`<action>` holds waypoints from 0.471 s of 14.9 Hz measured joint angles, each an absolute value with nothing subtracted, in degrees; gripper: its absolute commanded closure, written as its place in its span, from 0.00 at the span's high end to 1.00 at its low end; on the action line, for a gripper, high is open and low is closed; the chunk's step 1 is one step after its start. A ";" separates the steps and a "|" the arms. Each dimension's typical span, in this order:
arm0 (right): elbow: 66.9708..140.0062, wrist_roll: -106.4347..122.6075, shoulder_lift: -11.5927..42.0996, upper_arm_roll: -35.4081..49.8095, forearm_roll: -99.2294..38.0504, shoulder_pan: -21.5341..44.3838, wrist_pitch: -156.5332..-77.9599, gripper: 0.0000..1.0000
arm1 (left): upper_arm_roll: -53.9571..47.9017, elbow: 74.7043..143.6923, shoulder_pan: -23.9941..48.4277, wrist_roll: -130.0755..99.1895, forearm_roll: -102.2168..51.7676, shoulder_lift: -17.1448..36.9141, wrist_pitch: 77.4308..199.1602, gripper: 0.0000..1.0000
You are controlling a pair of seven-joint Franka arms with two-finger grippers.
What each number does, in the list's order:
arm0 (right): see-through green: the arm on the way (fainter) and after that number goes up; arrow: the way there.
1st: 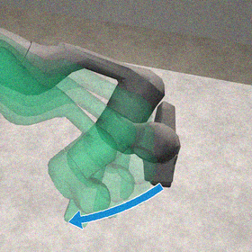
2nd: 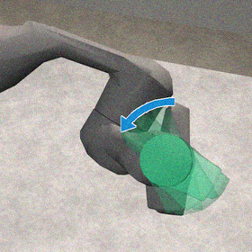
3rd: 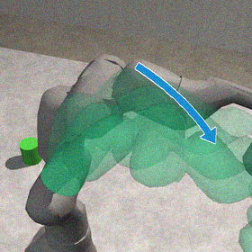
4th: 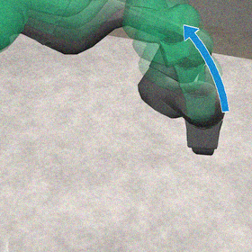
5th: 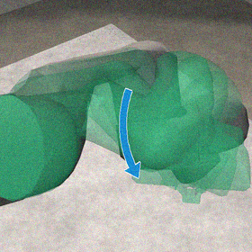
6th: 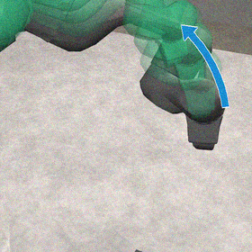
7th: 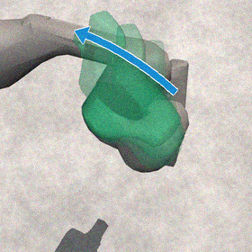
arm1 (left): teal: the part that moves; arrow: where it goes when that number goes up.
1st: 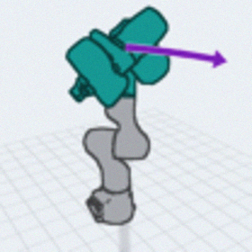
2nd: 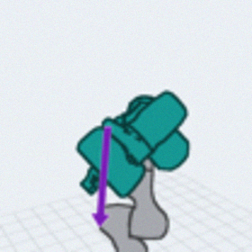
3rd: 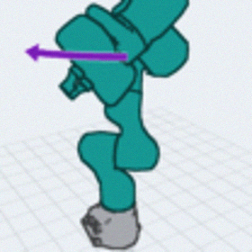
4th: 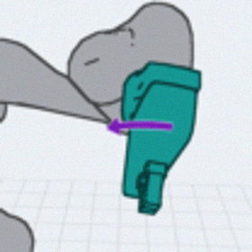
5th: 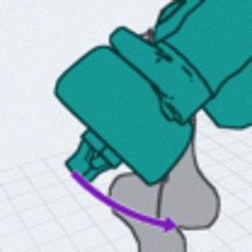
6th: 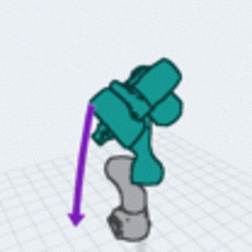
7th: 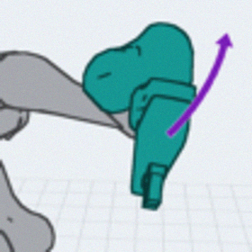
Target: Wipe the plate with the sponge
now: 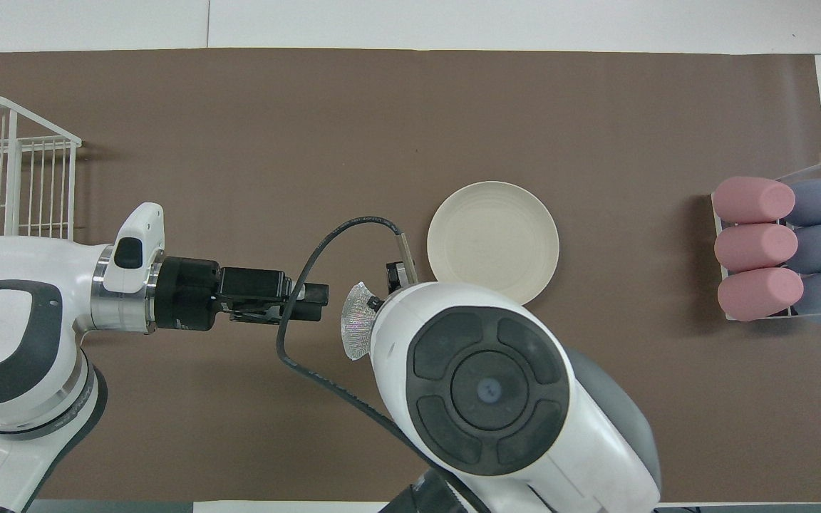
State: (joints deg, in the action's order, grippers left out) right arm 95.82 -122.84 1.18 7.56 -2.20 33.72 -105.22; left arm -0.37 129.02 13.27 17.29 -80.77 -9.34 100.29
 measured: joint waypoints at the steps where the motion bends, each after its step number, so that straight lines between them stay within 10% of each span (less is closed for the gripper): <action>1: 95.82 -122.84 1.18 7.57 -2.20 33.72 -105.22 0.00 | -0.49 129.02 13.69 17.75 -81.68 -9.32 100.31 0.95; 7: 95.82 -122.84 1.18 7.57 -2.20 33.72 -105.22 0.00 | -0.61 129.09 19.38 18.43 -83.07 -9.16 103.38 0.40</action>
